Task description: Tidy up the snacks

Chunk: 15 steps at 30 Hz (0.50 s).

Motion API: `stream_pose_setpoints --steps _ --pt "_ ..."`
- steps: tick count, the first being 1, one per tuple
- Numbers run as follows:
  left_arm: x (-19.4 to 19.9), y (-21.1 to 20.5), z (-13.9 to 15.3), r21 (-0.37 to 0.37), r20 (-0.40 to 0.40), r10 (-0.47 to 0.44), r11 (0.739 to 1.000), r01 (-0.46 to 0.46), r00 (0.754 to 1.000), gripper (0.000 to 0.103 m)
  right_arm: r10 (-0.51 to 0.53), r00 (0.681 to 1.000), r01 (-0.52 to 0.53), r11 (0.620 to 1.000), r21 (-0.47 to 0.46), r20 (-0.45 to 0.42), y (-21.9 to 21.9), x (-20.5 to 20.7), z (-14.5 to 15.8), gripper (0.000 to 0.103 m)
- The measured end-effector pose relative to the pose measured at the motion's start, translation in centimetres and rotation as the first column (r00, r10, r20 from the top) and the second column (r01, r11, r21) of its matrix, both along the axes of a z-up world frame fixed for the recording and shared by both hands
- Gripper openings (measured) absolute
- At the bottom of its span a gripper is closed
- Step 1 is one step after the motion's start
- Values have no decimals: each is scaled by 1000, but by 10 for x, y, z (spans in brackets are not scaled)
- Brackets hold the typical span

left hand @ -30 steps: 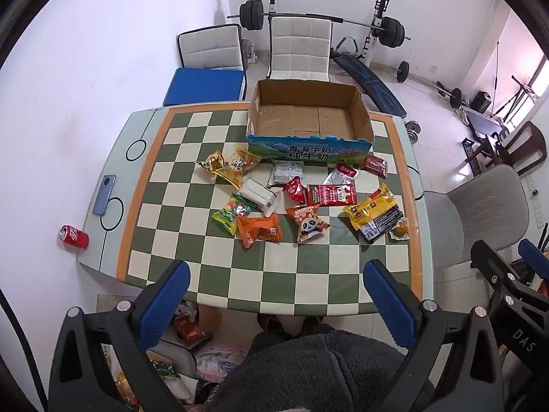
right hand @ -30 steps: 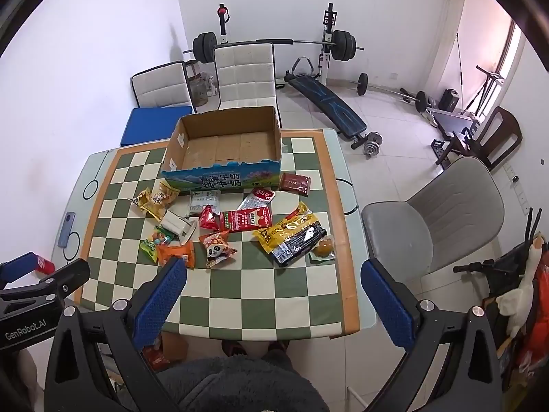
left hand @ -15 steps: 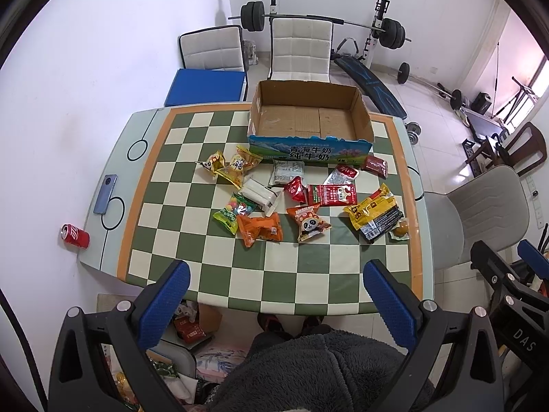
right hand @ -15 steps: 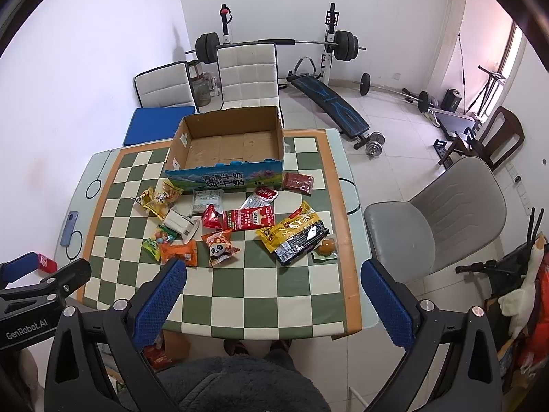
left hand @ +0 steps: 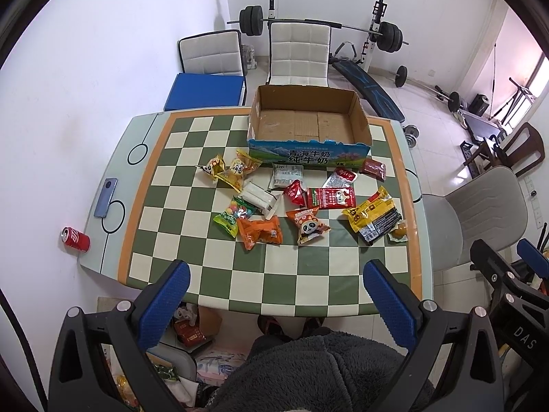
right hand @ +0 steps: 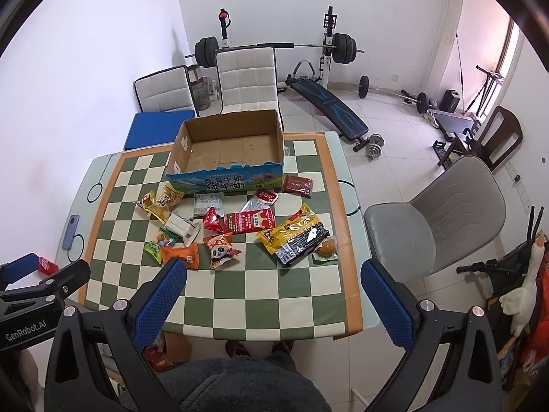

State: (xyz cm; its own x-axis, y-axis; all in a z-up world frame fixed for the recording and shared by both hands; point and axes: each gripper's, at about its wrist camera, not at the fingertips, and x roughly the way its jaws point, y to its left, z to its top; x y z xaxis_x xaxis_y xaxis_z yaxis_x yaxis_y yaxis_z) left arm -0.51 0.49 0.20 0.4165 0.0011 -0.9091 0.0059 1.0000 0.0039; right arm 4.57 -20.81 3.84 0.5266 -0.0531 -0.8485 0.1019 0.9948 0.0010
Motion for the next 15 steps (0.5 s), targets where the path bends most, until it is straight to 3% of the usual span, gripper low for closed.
stream_pose_setpoints --steps 15 --pt "0 0 1 -1 2 1 1000 -1 1000 103 0 1000 0 1000 1 4 1 1 7 103"
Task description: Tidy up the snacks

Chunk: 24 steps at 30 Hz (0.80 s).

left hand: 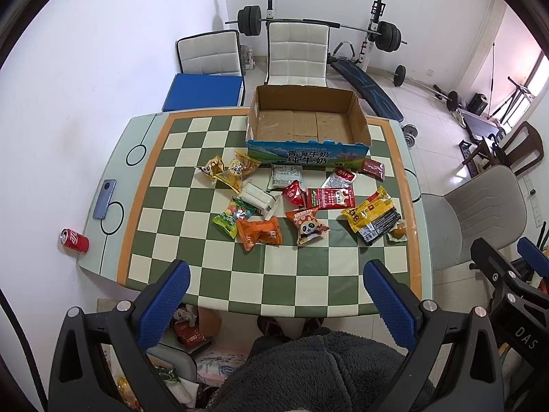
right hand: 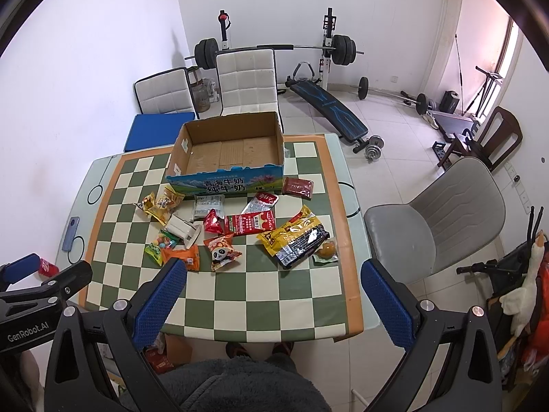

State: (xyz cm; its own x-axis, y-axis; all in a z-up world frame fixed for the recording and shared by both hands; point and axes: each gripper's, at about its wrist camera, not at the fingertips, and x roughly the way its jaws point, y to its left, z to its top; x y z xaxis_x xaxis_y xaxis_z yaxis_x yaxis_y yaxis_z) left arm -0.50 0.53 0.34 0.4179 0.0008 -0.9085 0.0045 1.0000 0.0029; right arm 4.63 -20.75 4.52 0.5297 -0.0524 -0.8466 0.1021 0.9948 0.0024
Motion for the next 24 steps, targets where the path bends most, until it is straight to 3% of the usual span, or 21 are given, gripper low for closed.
stream_pose_setpoints --steps 24 --pt "1 1 1 -1 -1 1 1000 -1 1000 103 0 1000 0 1000 5 2 4 2 7 103"
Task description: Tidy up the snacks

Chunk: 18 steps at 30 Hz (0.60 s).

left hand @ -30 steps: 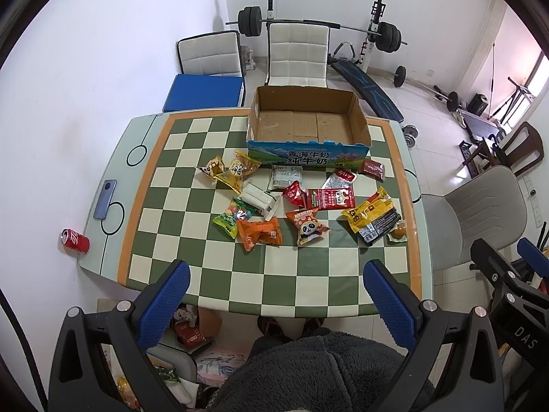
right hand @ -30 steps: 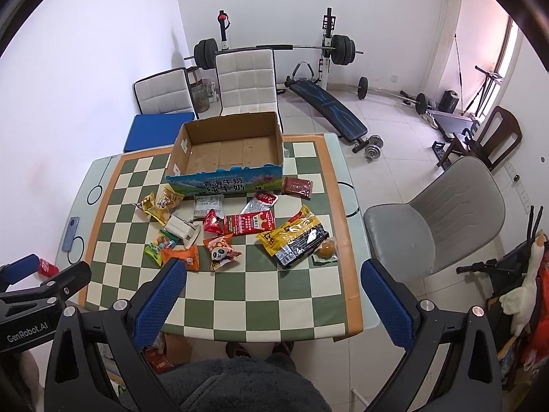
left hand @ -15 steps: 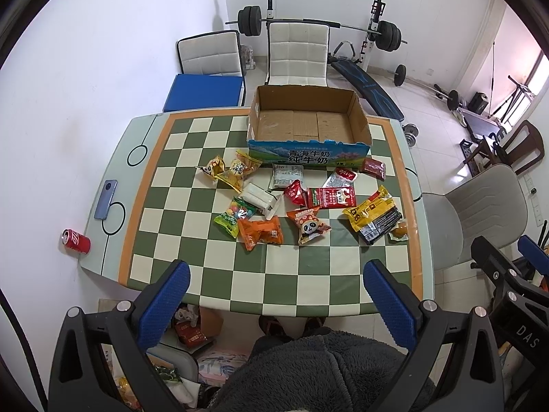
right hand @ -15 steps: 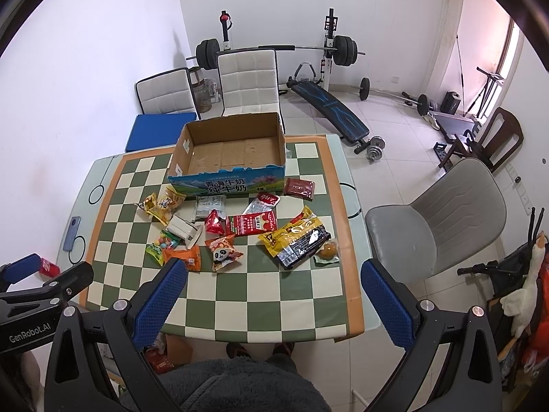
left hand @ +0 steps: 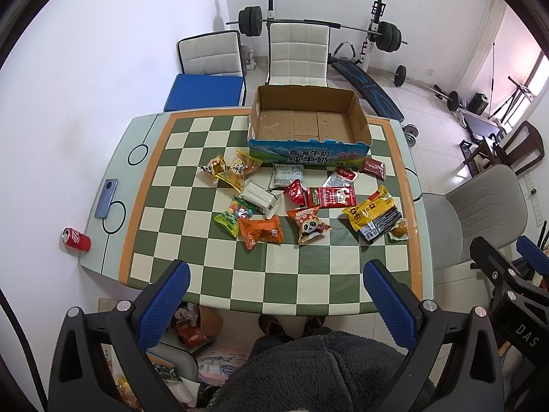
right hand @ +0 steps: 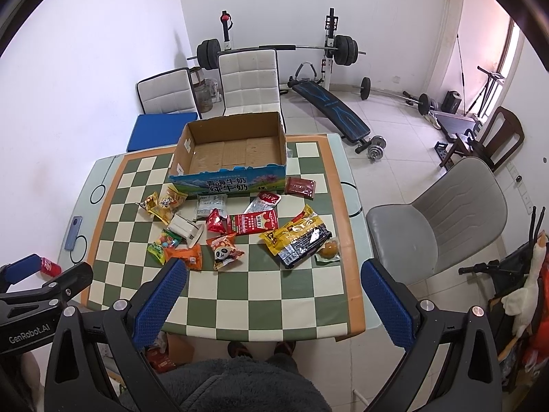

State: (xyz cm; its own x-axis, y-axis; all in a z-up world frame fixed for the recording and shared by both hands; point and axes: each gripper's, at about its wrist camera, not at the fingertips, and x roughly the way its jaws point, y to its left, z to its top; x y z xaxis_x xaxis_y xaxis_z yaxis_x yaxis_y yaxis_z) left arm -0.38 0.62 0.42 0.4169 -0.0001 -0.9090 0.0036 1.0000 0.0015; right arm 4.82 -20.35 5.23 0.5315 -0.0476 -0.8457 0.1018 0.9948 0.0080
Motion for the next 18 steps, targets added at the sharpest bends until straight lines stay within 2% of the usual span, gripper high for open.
stream_pose_setpoints --steps 12,14,16,18 --pt "-1 0 0 -5 -1 1 1000 -1 1000 103 8 1000 -8 1000 6 -9 11 7 2 103" --pt "0 0 -1 -7 -2 4 1000 -4 1000 103 6 1000 -6 1000 16 -11 1 0 -9 103" --pt "7 4 -7 -13 -5 28 1000 -28 1000 103 -5 1000 6 999 36 -19 -2 5 -12 103" --pt "18 8 -27 -27 -36 63 998 -64 997 103 -23 999 26 997 71 -39 -12 12 -23 103"
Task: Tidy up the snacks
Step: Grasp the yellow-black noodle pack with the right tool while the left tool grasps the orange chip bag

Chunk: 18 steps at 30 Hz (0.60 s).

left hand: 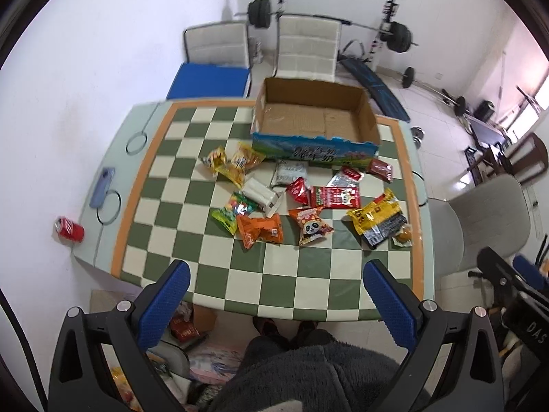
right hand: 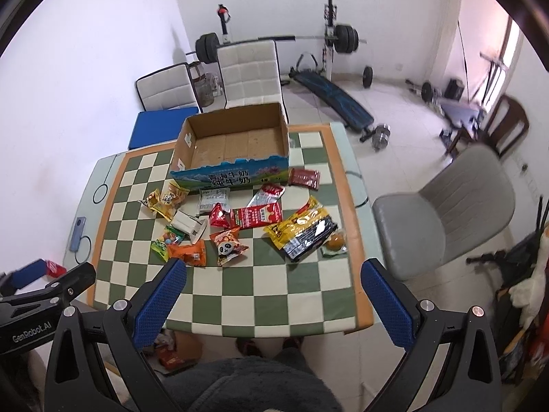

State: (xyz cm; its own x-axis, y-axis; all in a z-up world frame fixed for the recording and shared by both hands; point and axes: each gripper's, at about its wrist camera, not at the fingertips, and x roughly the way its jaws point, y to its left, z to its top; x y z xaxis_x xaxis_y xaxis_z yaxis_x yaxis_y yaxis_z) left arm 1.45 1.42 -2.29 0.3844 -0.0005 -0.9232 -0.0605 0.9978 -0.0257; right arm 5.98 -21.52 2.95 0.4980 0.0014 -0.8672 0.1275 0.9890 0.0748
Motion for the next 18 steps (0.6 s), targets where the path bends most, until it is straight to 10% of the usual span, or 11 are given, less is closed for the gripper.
stream_pose_setpoints --steps 9,18 --pt "77 13 -127 -1 -252 123 992 -127 960 103 -127 959 175 968 178 -252 -70 96 -134 103" --pt "148 -24 -236 -50 -453 135 983 -176 881 103 -185 770 414 873 257 -611 -129 200 -331 103"
